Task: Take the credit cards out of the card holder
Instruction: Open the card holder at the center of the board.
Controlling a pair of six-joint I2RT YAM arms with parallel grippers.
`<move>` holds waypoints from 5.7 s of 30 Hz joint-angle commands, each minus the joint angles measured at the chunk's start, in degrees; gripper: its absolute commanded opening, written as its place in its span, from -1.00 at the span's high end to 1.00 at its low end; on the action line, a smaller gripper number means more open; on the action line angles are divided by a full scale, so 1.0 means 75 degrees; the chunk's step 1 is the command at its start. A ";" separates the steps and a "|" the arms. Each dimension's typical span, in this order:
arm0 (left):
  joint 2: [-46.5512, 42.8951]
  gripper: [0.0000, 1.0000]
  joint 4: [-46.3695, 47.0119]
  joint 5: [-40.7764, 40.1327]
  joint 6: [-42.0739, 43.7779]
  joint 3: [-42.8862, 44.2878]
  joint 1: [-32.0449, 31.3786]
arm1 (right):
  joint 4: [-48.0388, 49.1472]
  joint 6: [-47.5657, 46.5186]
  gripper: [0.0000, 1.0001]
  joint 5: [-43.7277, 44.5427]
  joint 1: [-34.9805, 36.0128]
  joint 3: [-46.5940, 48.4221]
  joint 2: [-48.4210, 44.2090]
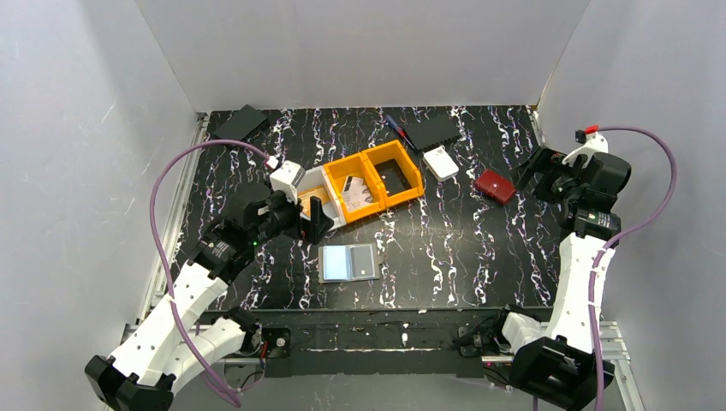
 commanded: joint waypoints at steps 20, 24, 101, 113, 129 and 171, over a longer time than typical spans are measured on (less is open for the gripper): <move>0.0876 -0.97 0.0343 0.0408 -0.0133 0.0165 0.0167 | -0.0728 -0.4144 -0.97 -0.0263 0.1107 0.0626 0.1543; 0.0816 -0.97 0.0330 0.0303 0.0051 0.0000 0.0236 | -0.0563 -0.4755 -0.97 0.1675 0.2300 0.0782 0.2797; 0.0814 -0.55 0.1430 0.0673 -0.3476 -0.1718 -0.1576 | -0.0826 -0.5170 -0.17 -0.1840 0.5156 -0.0877 0.4450; 0.3320 -0.17 0.2717 -0.0782 -0.2337 -0.0536 -0.3149 | -0.1286 -0.5262 -0.96 -0.2449 0.4268 -0.0321 0.4635; 0.8222 0.76 -0.2765 -0.4661 -0.6018 0.4805 -0.4646 | -0.0461 -0.4385 -0.97 -0.2119 0.3163 -0.0948 0.3636; 1.0534 0.71 -0.6211 -0.4831 -0.8532 0.8047 -0.4529 | -0.0695 -0.4397 -1.00 -0.2226 0.2585 -0.0863 0.3493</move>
